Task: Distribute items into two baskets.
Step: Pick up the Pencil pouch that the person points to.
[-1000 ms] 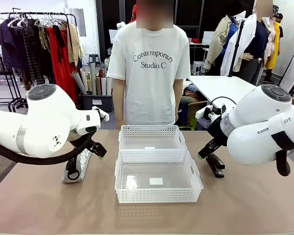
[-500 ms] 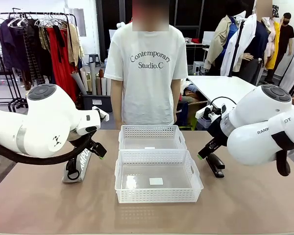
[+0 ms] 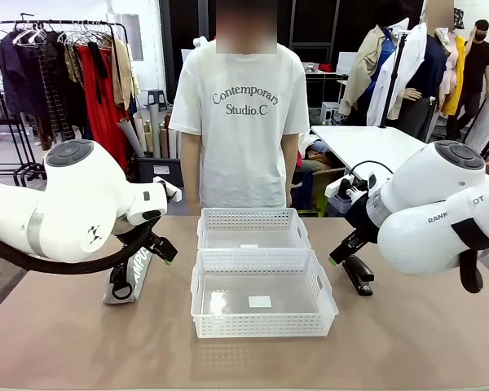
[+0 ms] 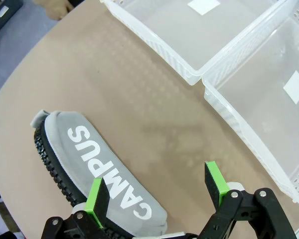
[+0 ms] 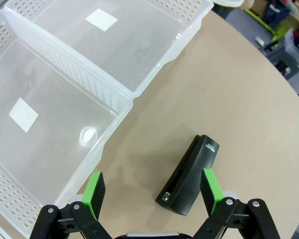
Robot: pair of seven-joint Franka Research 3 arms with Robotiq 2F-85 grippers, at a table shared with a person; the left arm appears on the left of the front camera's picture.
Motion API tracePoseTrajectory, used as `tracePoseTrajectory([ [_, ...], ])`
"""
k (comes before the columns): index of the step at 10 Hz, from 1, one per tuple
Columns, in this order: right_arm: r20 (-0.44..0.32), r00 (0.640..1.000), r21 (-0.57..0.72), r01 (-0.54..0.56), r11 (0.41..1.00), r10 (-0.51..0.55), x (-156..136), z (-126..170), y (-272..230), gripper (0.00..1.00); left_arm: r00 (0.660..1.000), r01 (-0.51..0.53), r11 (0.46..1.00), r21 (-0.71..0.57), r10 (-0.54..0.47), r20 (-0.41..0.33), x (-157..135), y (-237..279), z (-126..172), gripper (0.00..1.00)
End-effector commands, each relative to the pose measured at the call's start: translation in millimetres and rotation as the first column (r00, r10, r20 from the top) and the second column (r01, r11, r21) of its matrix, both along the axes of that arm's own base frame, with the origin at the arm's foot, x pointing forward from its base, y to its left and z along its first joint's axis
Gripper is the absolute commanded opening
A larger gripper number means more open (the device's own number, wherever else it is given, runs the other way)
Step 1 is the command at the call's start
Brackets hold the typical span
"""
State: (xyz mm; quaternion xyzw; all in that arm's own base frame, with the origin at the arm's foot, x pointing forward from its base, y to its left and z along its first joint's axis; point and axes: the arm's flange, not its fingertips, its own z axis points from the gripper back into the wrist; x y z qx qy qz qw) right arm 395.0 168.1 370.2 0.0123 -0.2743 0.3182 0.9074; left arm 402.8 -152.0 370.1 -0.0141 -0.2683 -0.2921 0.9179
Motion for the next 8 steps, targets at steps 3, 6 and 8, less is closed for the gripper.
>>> tracePoseTrajectory([
  [3,0.0,1.0,0.0,0.0,1.0,0.0,0.0,0.0,0.0,1.0,0.999,0.017,1.0,0.002,-0.017,-0.038,-6.1,8.1,0.7,1.0],
  [6,0.042,0.996,-0.055,0.086,0.995,-0.084,-11.4,5.7,9.0,1.0,0.998,0.02,1.0,-0.001,-0.02,-0.055,-21.0,13.1,17.5,1.0],
  [8,0.062,0.991,-0.141,0.124,0.982,-0.117,-22.0,12.2,16.8,1.0,0.999,0.002,1.0,-0.029,-0.003,-0.042,-25.1,15.4,30.7,1.0],
])
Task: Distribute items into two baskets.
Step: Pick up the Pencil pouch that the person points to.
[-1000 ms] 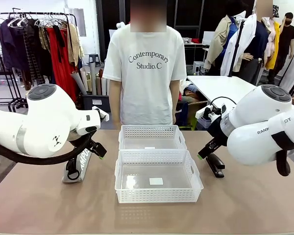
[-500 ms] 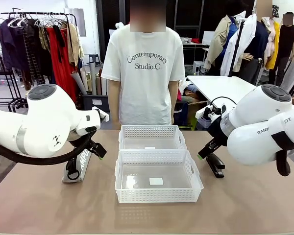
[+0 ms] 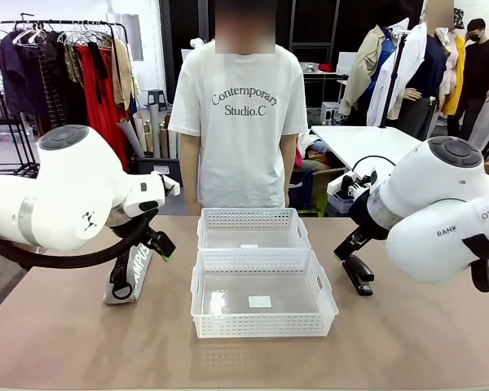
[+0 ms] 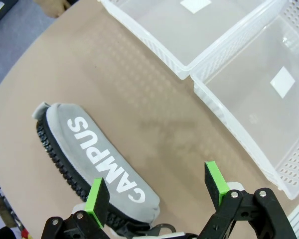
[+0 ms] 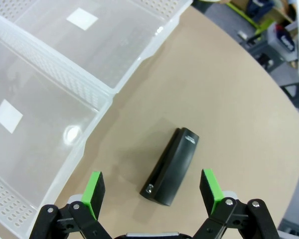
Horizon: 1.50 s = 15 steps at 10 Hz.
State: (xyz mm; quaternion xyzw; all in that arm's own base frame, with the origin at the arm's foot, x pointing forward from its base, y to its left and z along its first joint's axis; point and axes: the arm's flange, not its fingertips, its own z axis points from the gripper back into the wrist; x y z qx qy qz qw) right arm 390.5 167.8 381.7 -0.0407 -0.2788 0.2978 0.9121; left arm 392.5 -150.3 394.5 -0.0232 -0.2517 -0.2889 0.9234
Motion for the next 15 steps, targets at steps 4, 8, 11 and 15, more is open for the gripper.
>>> tracePoseTrajectory([
  [4,0.03,0.994,-0.13,0.106,0.986,-0.103,-52.1,10.2,40.6,1.0,0.999,0.003,0.998,-0.059,-0.005,-0.036,-2.1,10.2,26.4,1.0],
  [8,0.032,0.998,-0.133,0.064,0.989,-0.06,-25.2,16.6,22.9,1.0,1.0,-0.021,0.999,-0.029,0.02,-0.019,-6.7,5.8,18.5,1.0],
  [11,0.032,0.998,-0.133,0.064,0.989,-0.06,-25.2,16.6,22.9,1.0,1.0,-0.021,0.999,-0.029,0.02,-0.019,-6.7,5.8,18.5,1.0],
  [15,-0.05,0.997,-0.028,0.057,0.998,-0.059,-18.0,31.7,19.2,1.0,0.993,-0.012,0.998,-0.054,0.006,-0.115,-3.2,4.6,26.5,1.0],
])
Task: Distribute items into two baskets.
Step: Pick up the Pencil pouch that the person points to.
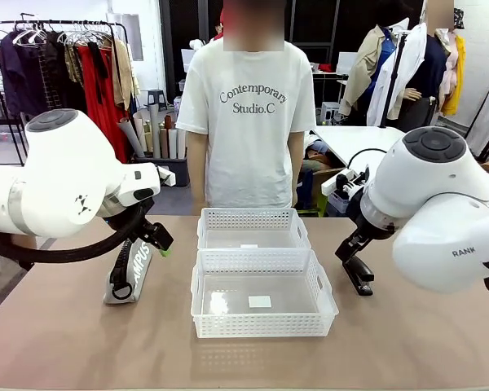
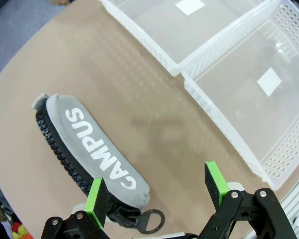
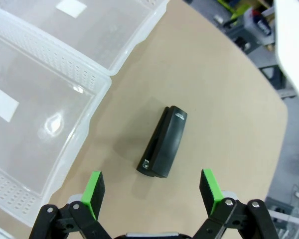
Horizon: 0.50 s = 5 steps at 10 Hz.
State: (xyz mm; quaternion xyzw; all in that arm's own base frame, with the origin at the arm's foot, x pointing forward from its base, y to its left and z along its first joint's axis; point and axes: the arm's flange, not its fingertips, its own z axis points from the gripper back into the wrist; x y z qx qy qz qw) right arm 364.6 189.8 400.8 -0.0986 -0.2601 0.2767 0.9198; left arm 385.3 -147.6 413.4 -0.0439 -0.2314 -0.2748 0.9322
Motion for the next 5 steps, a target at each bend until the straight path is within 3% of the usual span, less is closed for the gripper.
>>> tracePoseTrajectory([
  [1,-0.076,0.997,0.175,-0.014,0.984,0.028,14.0,28.1,-3.9,1.0,0.993,0.004,1.0,-0.011,-0.005,-0.118,9.7,2.9,15.3,1.0],
  [3,-0.105,0.994,0.314,0.0,0.95,0.035,26.9,52.3,-7.8,1.0,0.978,0.008,0.999,-0.053,-0.019,-0.206,15.4,3.3,29.9,1.0],
  [5,-0.153,0.986,0.475,0.017,0.88,0.063,35.9,74.0,-15.8,1.0,0.974,0.002,0.984,-0.178,-0.042,-0.221,22.6,10.9,48.7,1.0],
])
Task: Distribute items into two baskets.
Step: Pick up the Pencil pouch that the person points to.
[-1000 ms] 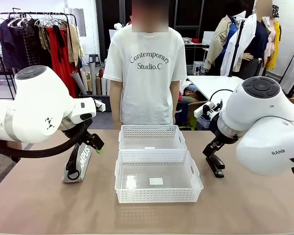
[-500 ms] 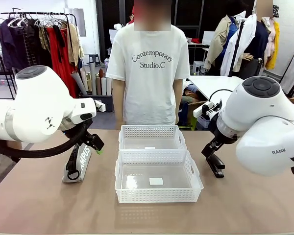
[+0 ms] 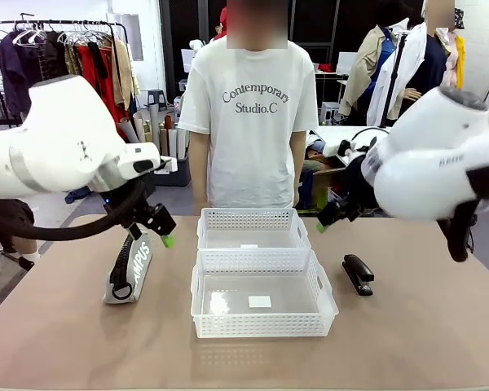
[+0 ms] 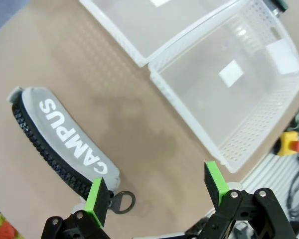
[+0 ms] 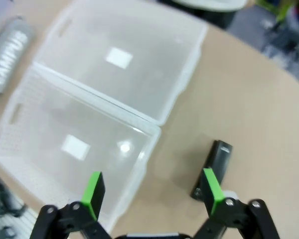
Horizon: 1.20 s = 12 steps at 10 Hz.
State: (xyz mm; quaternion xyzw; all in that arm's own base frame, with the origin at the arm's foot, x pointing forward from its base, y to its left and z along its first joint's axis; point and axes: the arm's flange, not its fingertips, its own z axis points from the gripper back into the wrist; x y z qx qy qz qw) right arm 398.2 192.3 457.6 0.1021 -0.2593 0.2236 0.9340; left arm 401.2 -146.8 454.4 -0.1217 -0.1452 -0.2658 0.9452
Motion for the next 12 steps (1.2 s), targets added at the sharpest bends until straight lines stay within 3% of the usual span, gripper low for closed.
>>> tracePoseTrajectory([
  [1,-0.057,0.998,0.173,-0.028,0.985,0.039,3.2,28.0,-22.5,1.0,0.999,-0.04,0.986,-0.164,0.034,-0.039,9.6,18.0,18.7,1.0],
  [2,-0.047,0.998,0.181,0.052,0.982,-0.044,6.7,37.6,-31.3,1.0,0.997,-0.072,0.963,-0.26,0.06,-0.055,14.9,27.8,30.2,1.0],
  [5,-0.134,0.99,0.459,0.099,0.883,-0.041,23.9,48.2,-74.9,1.0,0.983,-0.171,0.884,-0.436,0.121,-0.141,26.7,59.0,37.9,1.0],
  [6,-0.13,0.989,0.442,0.124,0.888,-0.073,26.3,43.3,-81.5,1.0,0.979,-0.19,0.869,-0.457,0.132,-0.156,28.1,64.7,36.3,1.0],
  [7,-0.055,0.993,0.298,0.114,0.948,-0.102,20.1,38.4,-71.8,1.0,0.982,-0.18,0.884,-0.431,0.135,-0.132,26.3,59.9,33.9,1.0],
  [8,-0.133,0.987,0.419,0.138,0.897,-0.09,16.4,54.4,-77.0,1.0,0.98,-0.184,0.886,-0.425,0.135,-0.143,23.3,62.7,42.8,1.0],
  [12,-0.125,0.987,0.39,0.139,0.91,-0.097,16.9,49.8,-78.9,1.0,0.978,-0.198,0.888,-0.414,0.149,-0.147,24.0,62.4,40.0,1.0],
])
